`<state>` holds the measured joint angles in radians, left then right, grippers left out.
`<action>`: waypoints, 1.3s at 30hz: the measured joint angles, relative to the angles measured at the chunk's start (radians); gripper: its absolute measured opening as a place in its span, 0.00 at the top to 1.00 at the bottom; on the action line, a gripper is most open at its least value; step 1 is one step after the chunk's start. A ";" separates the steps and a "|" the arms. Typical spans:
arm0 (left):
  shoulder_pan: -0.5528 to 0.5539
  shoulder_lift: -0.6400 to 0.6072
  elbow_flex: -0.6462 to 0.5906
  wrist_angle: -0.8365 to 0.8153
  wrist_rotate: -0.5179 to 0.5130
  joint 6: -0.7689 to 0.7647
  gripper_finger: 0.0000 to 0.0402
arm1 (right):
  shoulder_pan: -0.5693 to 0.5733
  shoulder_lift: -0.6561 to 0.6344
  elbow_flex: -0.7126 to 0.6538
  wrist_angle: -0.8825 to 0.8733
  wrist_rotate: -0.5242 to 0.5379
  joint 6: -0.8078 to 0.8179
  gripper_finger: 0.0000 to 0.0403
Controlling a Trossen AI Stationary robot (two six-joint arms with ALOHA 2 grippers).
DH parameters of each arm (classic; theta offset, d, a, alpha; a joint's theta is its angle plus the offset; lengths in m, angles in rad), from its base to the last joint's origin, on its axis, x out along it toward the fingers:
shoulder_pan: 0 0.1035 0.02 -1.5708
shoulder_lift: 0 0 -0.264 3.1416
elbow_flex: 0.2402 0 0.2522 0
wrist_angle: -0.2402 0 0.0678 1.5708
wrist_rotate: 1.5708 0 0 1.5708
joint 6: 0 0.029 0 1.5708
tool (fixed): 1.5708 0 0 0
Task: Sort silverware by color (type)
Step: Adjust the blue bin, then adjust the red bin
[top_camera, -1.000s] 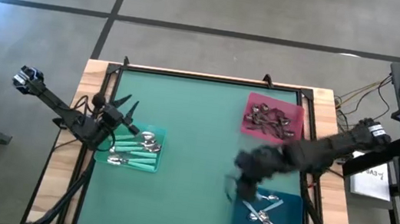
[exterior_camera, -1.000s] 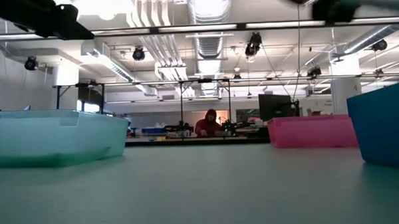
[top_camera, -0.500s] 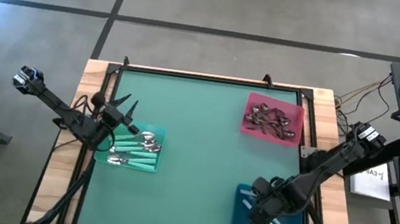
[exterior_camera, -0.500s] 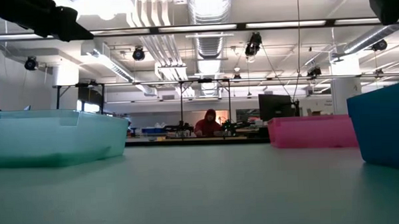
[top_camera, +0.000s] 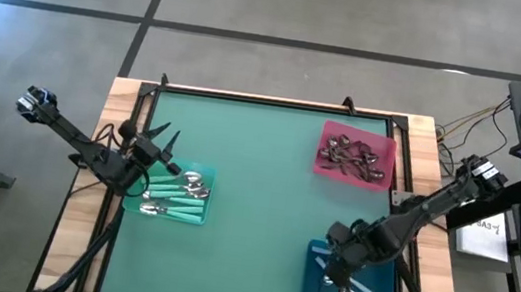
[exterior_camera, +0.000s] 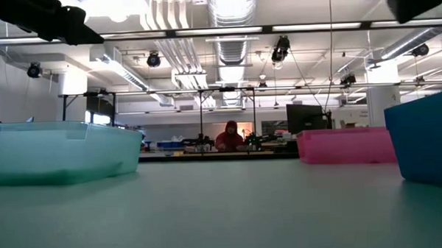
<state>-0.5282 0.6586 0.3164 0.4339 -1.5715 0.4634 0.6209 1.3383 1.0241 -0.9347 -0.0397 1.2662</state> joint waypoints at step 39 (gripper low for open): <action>0.000 0.001 0.000 -0.001 0.000 0.007 0.68 | -0.186 -0.016 -0.006 -0.203 0.279 -0.227 0.98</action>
<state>-0.5282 0.6592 0.3161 0.4330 -1.5711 0.4706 0.4353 1.3228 1.0182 -1.1374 0.2392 1.0392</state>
